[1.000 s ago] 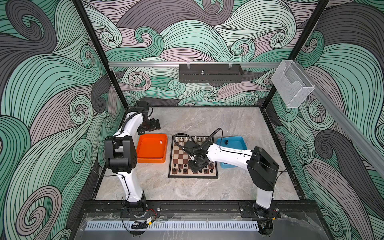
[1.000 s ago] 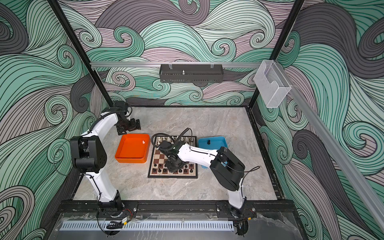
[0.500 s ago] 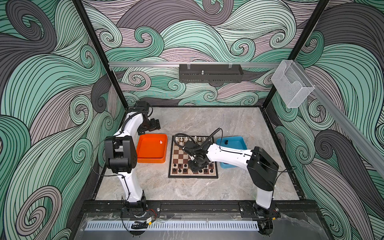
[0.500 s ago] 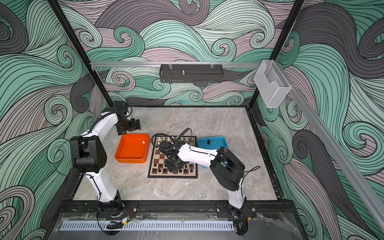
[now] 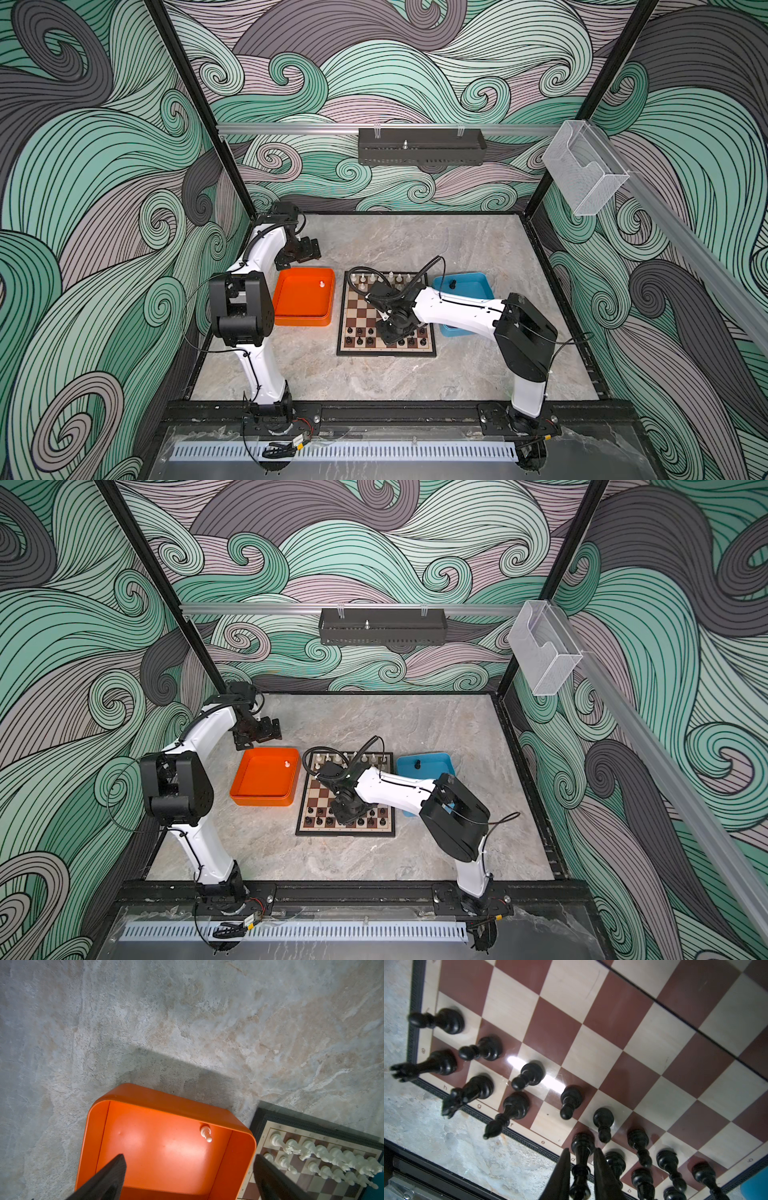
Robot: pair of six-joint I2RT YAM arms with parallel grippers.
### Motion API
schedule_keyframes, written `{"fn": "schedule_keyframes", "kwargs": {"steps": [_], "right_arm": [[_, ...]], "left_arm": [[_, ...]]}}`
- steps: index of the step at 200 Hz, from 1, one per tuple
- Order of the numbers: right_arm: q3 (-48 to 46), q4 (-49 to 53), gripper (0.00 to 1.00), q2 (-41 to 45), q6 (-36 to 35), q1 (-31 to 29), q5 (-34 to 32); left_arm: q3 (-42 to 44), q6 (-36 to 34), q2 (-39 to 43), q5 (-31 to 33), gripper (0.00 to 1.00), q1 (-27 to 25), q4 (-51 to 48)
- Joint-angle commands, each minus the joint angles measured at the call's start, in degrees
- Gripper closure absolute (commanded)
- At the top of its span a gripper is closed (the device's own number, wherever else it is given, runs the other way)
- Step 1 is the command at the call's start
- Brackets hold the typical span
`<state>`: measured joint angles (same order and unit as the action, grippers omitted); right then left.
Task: Set up the chess pieces on the board
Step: 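Lower the black king onto the empty near-row square with the right gripper, then open the right gripper, release the black king and lift back toward the blue tray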
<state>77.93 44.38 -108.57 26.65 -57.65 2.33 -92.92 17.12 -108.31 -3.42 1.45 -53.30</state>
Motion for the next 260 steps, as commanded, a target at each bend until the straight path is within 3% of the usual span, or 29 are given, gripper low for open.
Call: {"fn": "schedule_keyframes", "kwargs": {"steps": [1, 37, 110, 211, 240, 260], "right_arm": [[-0.75, 1.13, 0.74, 1.01, 0.77, 0.17, -1.35], [-1.27, 1.3, 0.65, 2.49, 1.16, -0.05, -3.05], [-1.12, 1.24, 0.61, 7.73, -0.58, 0.56, -7.17], [0.95, 1.25, 0.55, 14.17, -2.3, 4.77, -7.59], [1.58, 1.23, 0.41, 17.11, -4.5, 9.3, -9.36], [2.11, 1.24, 0.13, 18.95, -6.01, 13.49, -9.8]], "left_arm": [[-1.21, 0.28, -1.02, -0.36, 0.02, 0.38, -0.55], [-1.21, 0.28, -1.09, -0.36, 0.03, 0.39, -0.49], [-1.13, 0.45, -1.02, -0.36, 0.02, 0.38, -0.4], [-1.12, 0.37, -0.6, 0.26, 0.02, 0.38, -0.57], [-0.88, 0.41, 0.18, 1.03, 0.02, 0.3, -0.79], [-0.6, 1.26, 0.12, 2.56, 0.02, 0.3, -2.12]]}}
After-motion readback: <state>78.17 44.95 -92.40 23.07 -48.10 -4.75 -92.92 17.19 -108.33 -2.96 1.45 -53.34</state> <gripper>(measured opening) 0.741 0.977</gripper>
